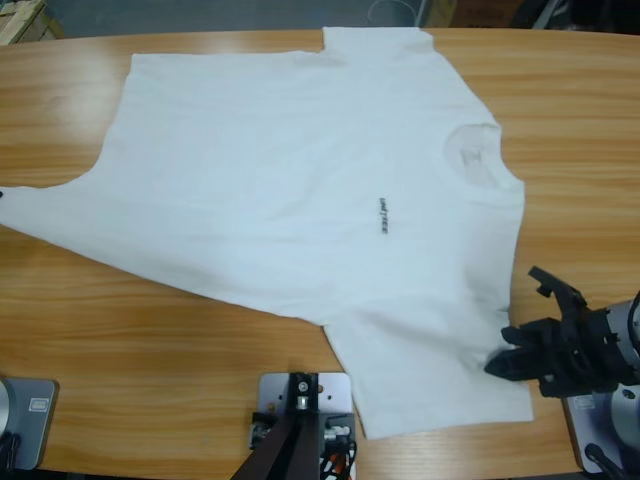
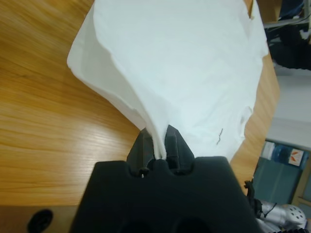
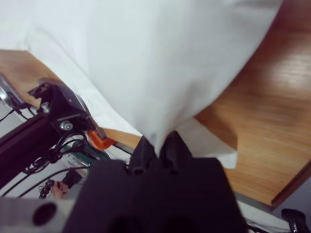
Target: Fold clothes
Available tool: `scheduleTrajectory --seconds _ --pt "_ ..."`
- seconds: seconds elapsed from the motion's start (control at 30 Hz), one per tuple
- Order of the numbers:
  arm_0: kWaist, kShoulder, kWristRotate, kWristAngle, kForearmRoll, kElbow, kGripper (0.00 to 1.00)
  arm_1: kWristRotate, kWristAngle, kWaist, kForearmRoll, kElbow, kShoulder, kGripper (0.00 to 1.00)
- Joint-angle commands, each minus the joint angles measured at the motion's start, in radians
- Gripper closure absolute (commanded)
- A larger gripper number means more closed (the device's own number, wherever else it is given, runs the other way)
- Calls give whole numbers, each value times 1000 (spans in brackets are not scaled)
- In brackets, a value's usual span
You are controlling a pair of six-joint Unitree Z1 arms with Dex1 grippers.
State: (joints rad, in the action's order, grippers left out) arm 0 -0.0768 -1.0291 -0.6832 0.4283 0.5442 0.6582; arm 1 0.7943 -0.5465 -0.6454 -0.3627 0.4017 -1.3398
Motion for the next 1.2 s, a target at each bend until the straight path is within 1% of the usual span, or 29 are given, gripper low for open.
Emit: scheduleTrajectory --seconds 0.03,0.23,0.53,0.6,0.77,1.03,1.2 --pt "7 -28 4 -17 -14 -31 1000 14 -32 -13 -90 -10 76 1000" --pt "7 -49 4 -17 -35 -30 1000 -10 -29 -13 -219 99 131 1000" --pt "7 -70 5 -14 -45 -29 1000 -69 -33 2 -247 212 56 1000" --pt "8 -75 4 -16 -47 -26 1000 -101 -31 39 -271 233 56 1000" --pt "7 -117 5 -17 -70 -20 1000 -229 -25 179 -360 305 63 1000" --pt "2 -194 18 -19 -78 20 1000 -345 -26 271 -408 401 -28 1000" --pt "-12 -232 25 -26 -78 47 1000 -439 -26 347 -475 497 -96 1000"
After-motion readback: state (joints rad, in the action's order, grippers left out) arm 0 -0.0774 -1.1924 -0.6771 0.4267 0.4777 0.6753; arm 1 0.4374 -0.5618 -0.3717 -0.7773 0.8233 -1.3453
